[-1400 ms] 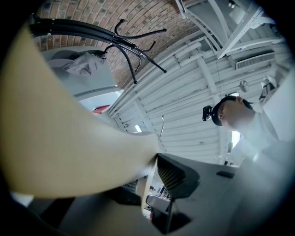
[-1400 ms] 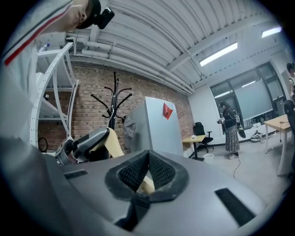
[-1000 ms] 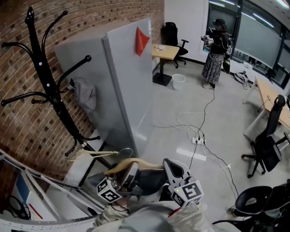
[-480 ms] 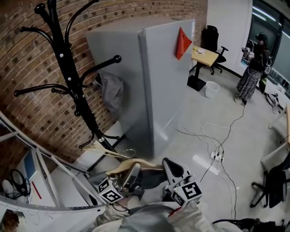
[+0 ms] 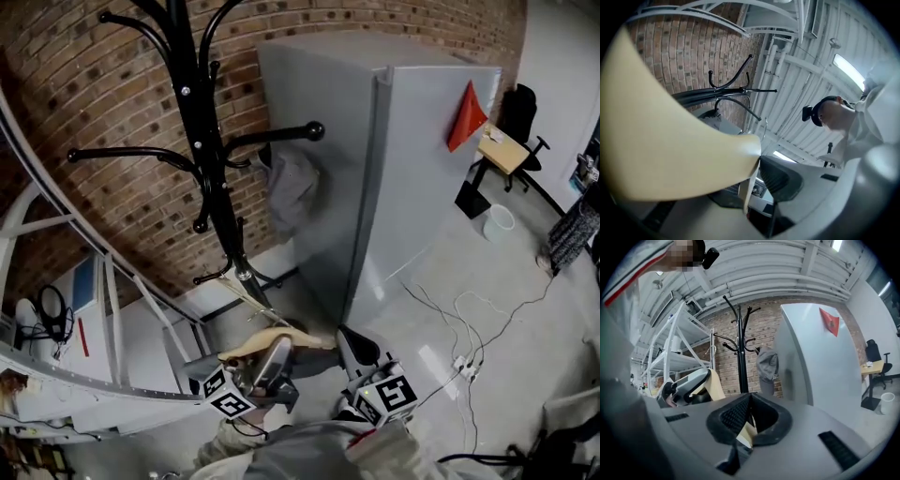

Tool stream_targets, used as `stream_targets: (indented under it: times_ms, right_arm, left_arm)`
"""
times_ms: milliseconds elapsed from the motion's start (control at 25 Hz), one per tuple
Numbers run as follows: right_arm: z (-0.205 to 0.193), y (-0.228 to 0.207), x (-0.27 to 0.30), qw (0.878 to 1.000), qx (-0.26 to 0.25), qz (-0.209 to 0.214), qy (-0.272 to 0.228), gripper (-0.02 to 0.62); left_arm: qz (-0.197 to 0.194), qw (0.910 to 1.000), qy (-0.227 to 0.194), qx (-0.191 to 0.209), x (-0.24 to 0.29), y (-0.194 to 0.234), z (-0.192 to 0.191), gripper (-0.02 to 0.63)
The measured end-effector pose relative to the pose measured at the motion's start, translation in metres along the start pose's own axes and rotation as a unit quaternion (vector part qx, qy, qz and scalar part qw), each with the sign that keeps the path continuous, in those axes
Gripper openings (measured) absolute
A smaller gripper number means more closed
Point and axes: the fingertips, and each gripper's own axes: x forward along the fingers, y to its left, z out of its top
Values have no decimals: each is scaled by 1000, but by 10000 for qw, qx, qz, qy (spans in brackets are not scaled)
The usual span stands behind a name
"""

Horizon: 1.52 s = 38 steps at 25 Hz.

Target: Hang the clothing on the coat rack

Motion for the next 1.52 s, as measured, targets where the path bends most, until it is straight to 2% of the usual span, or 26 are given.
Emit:
stream_targets:
  times_ms: [320,640,760,1120,1520]
  right_arm:
    - [-5,-10,33,9957,10,910,166,25]
    - [1,-16,45,9872,32,1592,110,25]
    - [-2,-20,45,9847,-56,1722,256,25]
    - [-2,-10,47,9784,-89,2046,277,25]
    - [7,4,73,9784,-248,2046,182,25]
  left_arm:
    - [650,9963,-413,392,2,21,0,109]
    - [1078,9887,-785,685,4,25,0,109]
    - [1189,9859,-890,777,5,24,-2,109]
    - [1435,9786,-1111,970,-2,17,4,109]
    - [1336,9798,-1056,1048,0,32,26,109]
